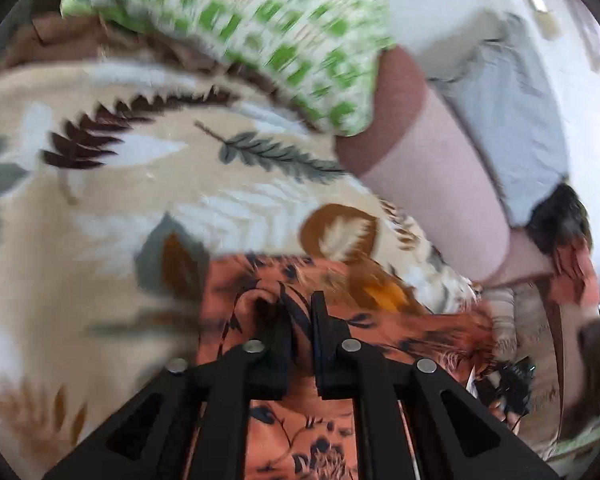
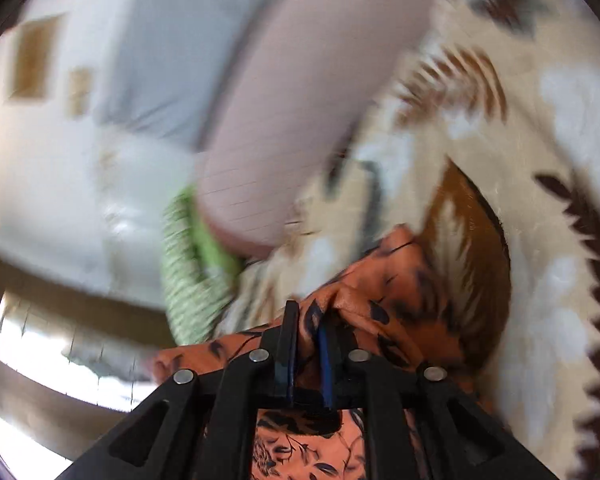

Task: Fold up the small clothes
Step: 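Grasp the hem with the left tool while the right tool grasps it too, lifting toward the collar, then lay the lifted hem over the collar with both tools and release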

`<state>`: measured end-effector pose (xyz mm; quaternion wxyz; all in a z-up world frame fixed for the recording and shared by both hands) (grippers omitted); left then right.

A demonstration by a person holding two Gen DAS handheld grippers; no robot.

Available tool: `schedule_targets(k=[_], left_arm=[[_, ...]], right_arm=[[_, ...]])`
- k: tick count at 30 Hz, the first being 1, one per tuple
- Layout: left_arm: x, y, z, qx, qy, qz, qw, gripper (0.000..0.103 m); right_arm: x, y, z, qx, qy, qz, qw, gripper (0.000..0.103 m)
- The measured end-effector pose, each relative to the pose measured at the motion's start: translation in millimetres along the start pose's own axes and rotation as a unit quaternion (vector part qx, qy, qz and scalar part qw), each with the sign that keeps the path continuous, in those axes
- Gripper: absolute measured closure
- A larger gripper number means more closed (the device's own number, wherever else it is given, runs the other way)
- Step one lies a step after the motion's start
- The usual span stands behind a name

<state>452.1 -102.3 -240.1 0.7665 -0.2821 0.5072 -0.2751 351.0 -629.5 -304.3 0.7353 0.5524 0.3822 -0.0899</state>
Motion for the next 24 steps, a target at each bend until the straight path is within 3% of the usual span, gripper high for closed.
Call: schedule_targets(k=[2,3,7,8,10,11,12,13,15,17,21,22,24], left_arm=[[25,26,3,-0.046,0.007,0.01,0.9988,0.085],[28,32,2,-0.056,0.0,0.003,0.9984,0.085],[3,33,-3,-0.057,-0.082,-0.044,0.994,0.078],[-16,30,-5,-0.05,-0.122,-0.045,0.9903,0.071],[-47,26,-9,-0.047,-0.185,-0.036,0.9811,0.039],[-67,21,-15,-0.043,-0.216,-0.026,0.9751,0.038],[-84,13,-22,-0.031,-0.235,-0.014,0.9715,0.038],[-95,7,-27,-0.016,-0.244,-0.005,0.9696,0.038],[-117,-8,-44,0.008,-0.257,0.019,0.9662,0.034],[-121,-21,-72,0.023,-0.235,0.047,0.9705,0.03],[-85,-22,-119,0.025,-0.169,0.051,0.9839,0.03],[-72,-19,-124,0.021,-0.144,0.056,0.9878,0.03],[-49,-8,-133,0.01,-0.101,0.085,0.9911,0.03]], right_arm=[[26,-16,4,0.016,0.012,-0.028,0.999,0.089],[31,-20,5,0.02,0.008,-0.022,1.0,0.089],[5,-19,7,0.015,-0.049,0.022,0.998,0.089],[-6,-19,11,0.008,-0.072,0.019,0.997,0.084],[-38,-20,18,0.015,-0.116,0.036,0.993,0.077],[-57,-22,21,0.032,-0.136,0.049,0.989,0.058],[-71,-23,21,0.041,-0.153,0.049,0.986,0.03],[-94,-19,18,0.035,-0.18,0.043,0.982,0.026],[-112,-3,10,-0.012,-0.185,0.046,0.982,0.027],[-110,19,-12,-0.074,-0.149,0.014,0.986,0.027],[-67,50,-68,-0.165,-0.078,-0.046,0.982,0.032],[-55,54,-80,-0.183,-0.067,-0.056,0.979,0.036],[-24,68,-104,-0.222,-0.043,-0.083,0.971,0.058]])
Point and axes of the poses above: each gripper's, at about its wrist camera, not at the fingertips, and x roughly the way its jaws point, y to its left, z to its top, the point moved 6 cm from there along x, roughly the way its jaws point, and after that the axes turned 10 degrees about -z, right-handed, at the moved point
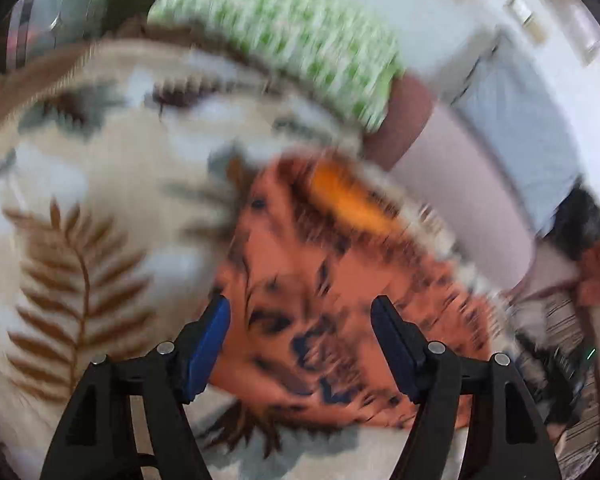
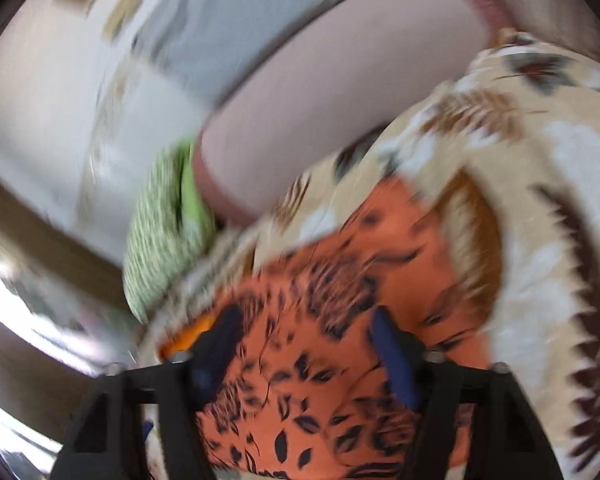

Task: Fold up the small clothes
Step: 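Lay the lifted hem over the collar with both tools and release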

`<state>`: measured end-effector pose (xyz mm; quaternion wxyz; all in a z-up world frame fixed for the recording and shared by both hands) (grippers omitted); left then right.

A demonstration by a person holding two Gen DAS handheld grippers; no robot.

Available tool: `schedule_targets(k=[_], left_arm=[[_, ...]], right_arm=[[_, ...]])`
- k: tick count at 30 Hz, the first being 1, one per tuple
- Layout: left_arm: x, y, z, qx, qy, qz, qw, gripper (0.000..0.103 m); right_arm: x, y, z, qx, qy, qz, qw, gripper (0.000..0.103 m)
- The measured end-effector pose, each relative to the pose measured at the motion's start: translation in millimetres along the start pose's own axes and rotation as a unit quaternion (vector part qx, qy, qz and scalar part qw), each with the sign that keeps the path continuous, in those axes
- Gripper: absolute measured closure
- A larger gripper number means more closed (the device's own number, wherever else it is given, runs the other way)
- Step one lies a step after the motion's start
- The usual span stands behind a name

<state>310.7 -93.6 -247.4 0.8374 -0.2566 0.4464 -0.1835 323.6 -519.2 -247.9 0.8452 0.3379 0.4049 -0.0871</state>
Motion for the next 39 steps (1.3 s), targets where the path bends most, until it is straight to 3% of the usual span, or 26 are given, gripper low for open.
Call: schedule_targets(k=[3,7,10,13,16,17,21,27,30,33,36,39], left_arm=[[16,12,-8,0.027,0.02,0.039,0.9987,0.03],[23,12,-9,0.055,0.035,0.05,0.9966,0.03],[25,12,-8,0.062,0.044,0.05,0.9959,0.03],[20,17,-2,0.031,0.048,0.022,0.9981,0.03],[19,21,0,0.012,0.058,-0.001,0.9983,0.03],[19,21,0,0.015,0.062,-0.003,0.998,0.03],[20,15,-6,0.059,0.075,0.005,0.9954,0.03],[24,6,-20,0.165,0.101,0.03,0.9806,0.03],[24,5,-23,0.187,0.11,0.032,0.9756,0.029],[26,2,-26,0.2,0.12,0.022,0.9721,0.018],[32,-5,-35,0.23,0.123,0.047,0.9641,0.01],[40,-12,-45,0.258,0.126,0.083,0.9544,0.003]], right_arm=[[46,30,-8,-0.057,0.014,-0.067,0.996,0.062],[113,21,2,-0.077,0.043,-0.166,0.982,0.065],[118,50,17,-0.118,0.014,-0.21,0.97,0.063],[112,127,-7,-0.195,0.014,-0.114,0.974,0.063],[132,181,-73,-0.246,0.136,-0.034,0.959,0.063],[139,194,-91,-0.255,0.156,-0.017,0.954,0.063],[168,231,-96,-0.26,0.129,-0.009,0.957,0.063],[228,273,-49,-0.214,0.087,-0.025,0.973,0.062],[218,271,-36,-0.184,0.079,-0.005,0.98,0.062],[189,260,-35,-0.201,0.067,-0.001,0.977,0.062],[147,221,-32,-0.209,0.052,-0.03,0.976,0.062],[95,156,-27,-0.185,0.029,-0.066,0.98,0.062]])
Point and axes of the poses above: each gripper's, at about its wrist camera, not at the fingertips, and x roughly the way its jaws point, y to its left, z to its top, the point moved 6 cm from there along x, roughly the way its jaws point, and after that the axes turned 10 degrees about -z, right-handed, at the moved point
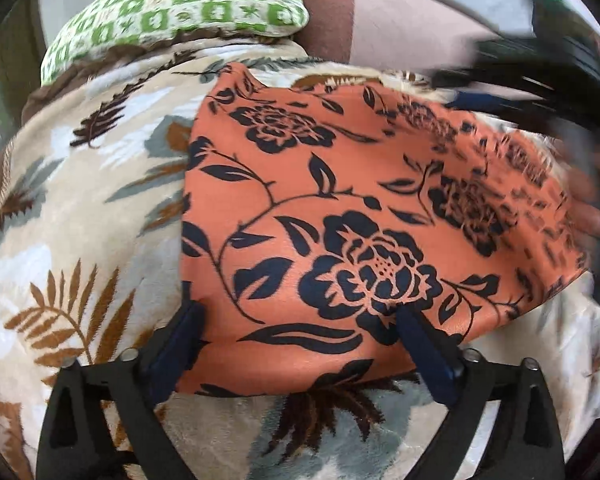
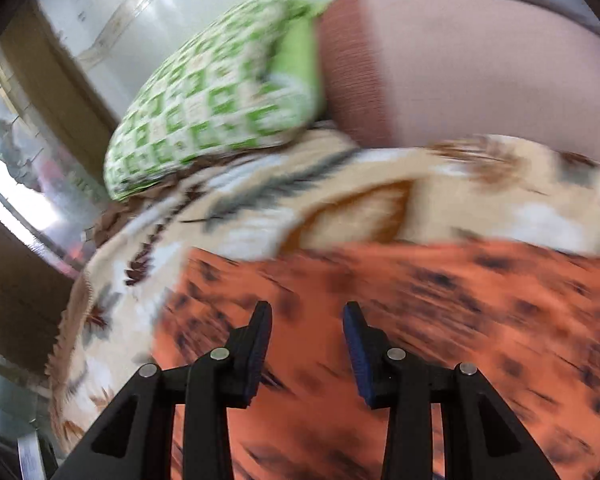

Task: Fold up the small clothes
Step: 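Lay the lifted hem over the collar with both tools and release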

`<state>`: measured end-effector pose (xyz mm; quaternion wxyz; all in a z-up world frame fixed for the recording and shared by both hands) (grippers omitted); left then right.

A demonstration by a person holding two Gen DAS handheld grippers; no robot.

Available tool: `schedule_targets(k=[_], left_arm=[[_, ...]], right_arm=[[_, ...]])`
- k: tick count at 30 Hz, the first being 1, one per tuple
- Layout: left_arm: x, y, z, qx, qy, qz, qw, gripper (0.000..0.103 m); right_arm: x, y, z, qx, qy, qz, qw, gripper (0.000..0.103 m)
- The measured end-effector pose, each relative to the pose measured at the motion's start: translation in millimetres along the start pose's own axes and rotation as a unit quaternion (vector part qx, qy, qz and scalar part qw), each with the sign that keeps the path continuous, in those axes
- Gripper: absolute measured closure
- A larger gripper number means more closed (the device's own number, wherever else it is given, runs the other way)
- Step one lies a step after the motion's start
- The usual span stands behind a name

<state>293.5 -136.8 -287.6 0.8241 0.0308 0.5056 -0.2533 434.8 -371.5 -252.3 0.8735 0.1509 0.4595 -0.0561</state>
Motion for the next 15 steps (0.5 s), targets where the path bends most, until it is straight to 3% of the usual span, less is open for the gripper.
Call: schedule_targets(k=[5,8,10,15], left_arm=[[12,-5,0,-0.002,0.014,0.046,0.9988,0.0],[14,-3,3,-0.021,0.027,0.048,0.9983,0.0],[16,-2,3,-0.018,0.034,0.049,0.998,0.0],[16,0,3,0.0,0.031,0.043,0.9986,0.0]], right_arm=[[-45,-117,-62,0.075,0.008,-0.054,0.996,0.062],[-50,-167,-108,0.119,0.032,-0.061,0.991,0.063],[-58,-176,-126,0.133,0.003,-0.028,0.991,0.063],[-67,-177,-143,0.131,0.002,-0.043,0.99,0.063]])
Point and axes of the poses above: each gripper's, at about its wrist camera, not at the fingertips, and x roughly the way its jaws point, y to its left, z to its top, the point moved 6 cm from there along x, roughly the way its jaws point, and after that the axes turned 10 degrees about -z, right-handed, at the moved point
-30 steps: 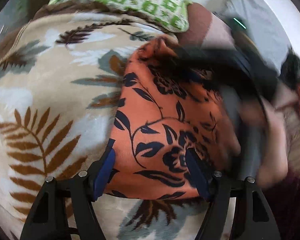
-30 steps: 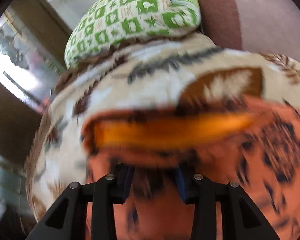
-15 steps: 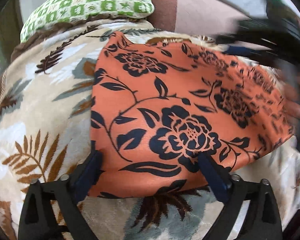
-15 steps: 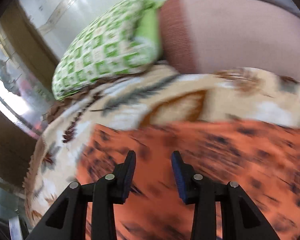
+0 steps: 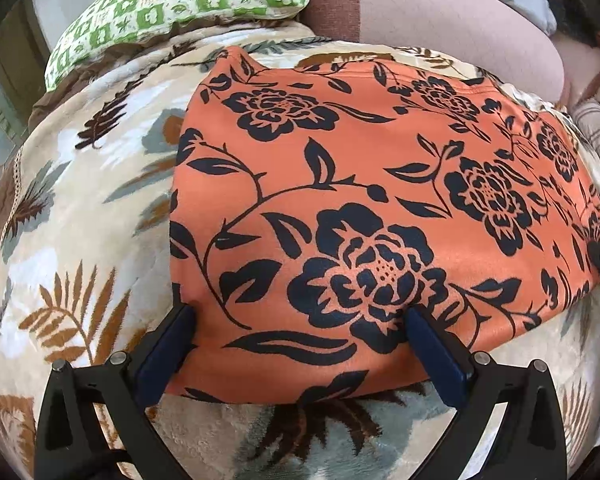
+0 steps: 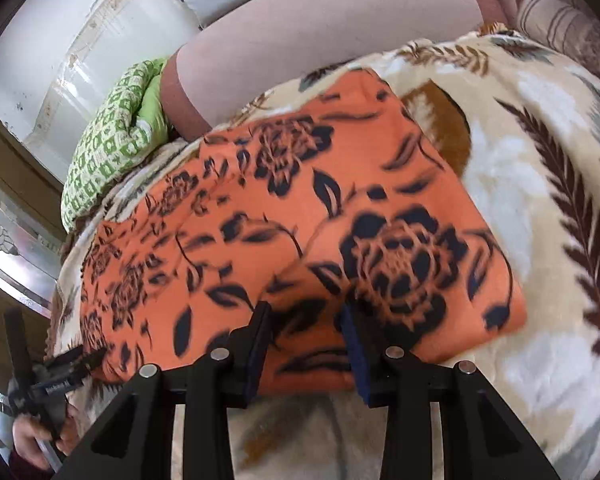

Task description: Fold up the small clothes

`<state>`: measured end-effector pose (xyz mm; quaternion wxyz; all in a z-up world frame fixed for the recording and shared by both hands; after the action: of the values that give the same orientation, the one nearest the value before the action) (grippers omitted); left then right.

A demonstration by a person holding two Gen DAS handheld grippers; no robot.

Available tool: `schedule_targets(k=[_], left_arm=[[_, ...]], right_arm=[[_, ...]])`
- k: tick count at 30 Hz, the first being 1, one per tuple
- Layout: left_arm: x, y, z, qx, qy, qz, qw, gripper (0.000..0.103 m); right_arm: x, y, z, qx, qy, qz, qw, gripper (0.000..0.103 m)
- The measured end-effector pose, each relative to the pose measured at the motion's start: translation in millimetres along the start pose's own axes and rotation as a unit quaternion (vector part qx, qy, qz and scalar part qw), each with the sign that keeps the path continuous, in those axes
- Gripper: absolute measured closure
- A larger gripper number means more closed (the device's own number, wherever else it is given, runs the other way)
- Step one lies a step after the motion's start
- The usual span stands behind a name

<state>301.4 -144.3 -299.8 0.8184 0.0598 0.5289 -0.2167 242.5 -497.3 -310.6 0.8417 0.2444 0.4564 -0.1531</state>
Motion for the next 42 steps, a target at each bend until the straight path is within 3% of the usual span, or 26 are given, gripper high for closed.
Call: schedule_targets(k=[4,9,13,14,15,17,19,23,26,30,35,40,42], left_arm=[[-14,-1,-1,-0.019,-0.026,0.001,0.9995,0.0],[-31,-4,16,-0.04,-0.089,0.019,0.995,0.0],[-10,1,25,-0.065,-0.066,0.018,0.9955,0.0],[0,4,21,-0.074,-0.044,0.022,0.996,0.0],[6,5,19,-0.073,-0.032,0.029,0.9964,0.0],[4,1,18,-0.048,-0.036,0.042,0.9973,0.0],[3,1,18,-0.046,-0.028,0.038,0.9978,0.0],[-1,3,16,-0.051,-0.025,0.031,0.9979,0.0],[-7,5,15,-0.052,-0.031,0.042,0.9973,0.0],[-9,10,14,-0.054,-0.033,0.058,0.9963,0.0],[5,20,7,-0.087,-0.023,0.019,0.9958,0.0],[-7,16,-6,-0.073,-0.049,0.022,0.9959,0.0],[-25,12,-16,-0.07,-0.059,0.054,0.9943,0.0]], right_arm=[[-25,28,40,-0.03,-0.07,0.029,0.997,0.062],[12,53,93,-0.037,-0.048,0.033,0.998,0.06],[57,55,126,-0.035,-0.045,0.0,0.998,0.06],[73,51,128,-0.03,-0.031,-0.013,0.999,0.065],[95,39,129,-0.015,0.003,-0.036,0.999,0.083],[100,23,137,0.005,-0.014,-0.05,0.999,0.103],[99,12,141,0.04,-0.015,-0.039,0.998,0.103],[69,4,132,0.067,-0.056,-0.033,0.996,0.102],[30,-2,111,0.076,-0.09,0.006,0.993,0.099],[8,-4,63,0.038,-0.05,-0.008,0.998,0.099],[15,-20,3,0.036,0.019,-0.028,0.999,0.097],[-15,-23,-16,0.051,0.028,-0.02,0.998,0.098],[-42,-32,-27,0.057,0.006,-0.026,0.998,0.097]])
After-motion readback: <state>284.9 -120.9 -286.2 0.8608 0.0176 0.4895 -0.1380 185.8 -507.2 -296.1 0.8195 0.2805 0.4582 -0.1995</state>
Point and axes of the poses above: each gripper's, at about its wrist camera, not at the fingertips, and x roughly the way its jaws point, y to its left, z to its top, the point moved 6 cm from there along x, roughly the way its jaws point, and after that the axes turned 10 degrees about -z, right-handed, at the moved point
